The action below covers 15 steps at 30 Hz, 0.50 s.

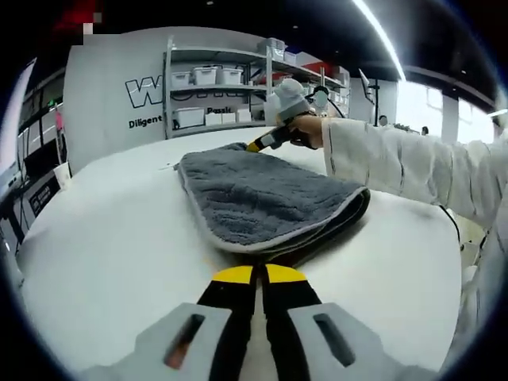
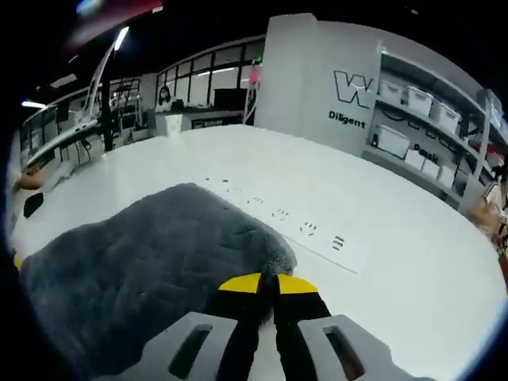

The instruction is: Open the folded towel by lifting each exposed corner and separating the folded layers until the towel lies flat within the target outline without major curled edges

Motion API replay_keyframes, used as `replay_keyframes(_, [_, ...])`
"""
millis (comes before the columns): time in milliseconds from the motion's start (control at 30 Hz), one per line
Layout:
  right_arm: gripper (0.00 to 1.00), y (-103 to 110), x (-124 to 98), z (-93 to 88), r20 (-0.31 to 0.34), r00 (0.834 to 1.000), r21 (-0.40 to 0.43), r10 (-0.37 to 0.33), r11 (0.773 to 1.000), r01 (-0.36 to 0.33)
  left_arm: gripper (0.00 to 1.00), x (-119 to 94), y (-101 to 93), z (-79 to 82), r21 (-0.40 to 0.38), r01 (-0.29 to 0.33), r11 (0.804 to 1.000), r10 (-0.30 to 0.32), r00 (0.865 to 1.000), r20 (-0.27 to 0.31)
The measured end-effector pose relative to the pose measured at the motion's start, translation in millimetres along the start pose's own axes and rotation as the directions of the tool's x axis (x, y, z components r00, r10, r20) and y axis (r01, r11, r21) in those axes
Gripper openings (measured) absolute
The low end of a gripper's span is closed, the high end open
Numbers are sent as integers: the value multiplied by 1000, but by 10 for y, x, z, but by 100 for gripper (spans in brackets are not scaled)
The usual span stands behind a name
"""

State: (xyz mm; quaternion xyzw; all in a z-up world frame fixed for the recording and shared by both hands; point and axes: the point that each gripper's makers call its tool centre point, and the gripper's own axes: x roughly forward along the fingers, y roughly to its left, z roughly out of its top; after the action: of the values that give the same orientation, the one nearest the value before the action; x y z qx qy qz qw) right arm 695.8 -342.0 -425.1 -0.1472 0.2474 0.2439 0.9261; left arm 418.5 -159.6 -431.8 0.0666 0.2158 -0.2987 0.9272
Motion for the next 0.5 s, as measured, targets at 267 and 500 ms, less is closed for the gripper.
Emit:
replay_keyframes(267, [11, -103, -46, 58, -4, 997, -36, -71, 997, 71, 4, 2, -11, 20, 21, 9, 1000, -9, 1000, -7])
replay_keyframes(500, [50, -245, -213, 68, -20, 991, 7, -134, 991, 134, 37, -95, -124, -4, 7, 52, 999, -52, 998, -25])
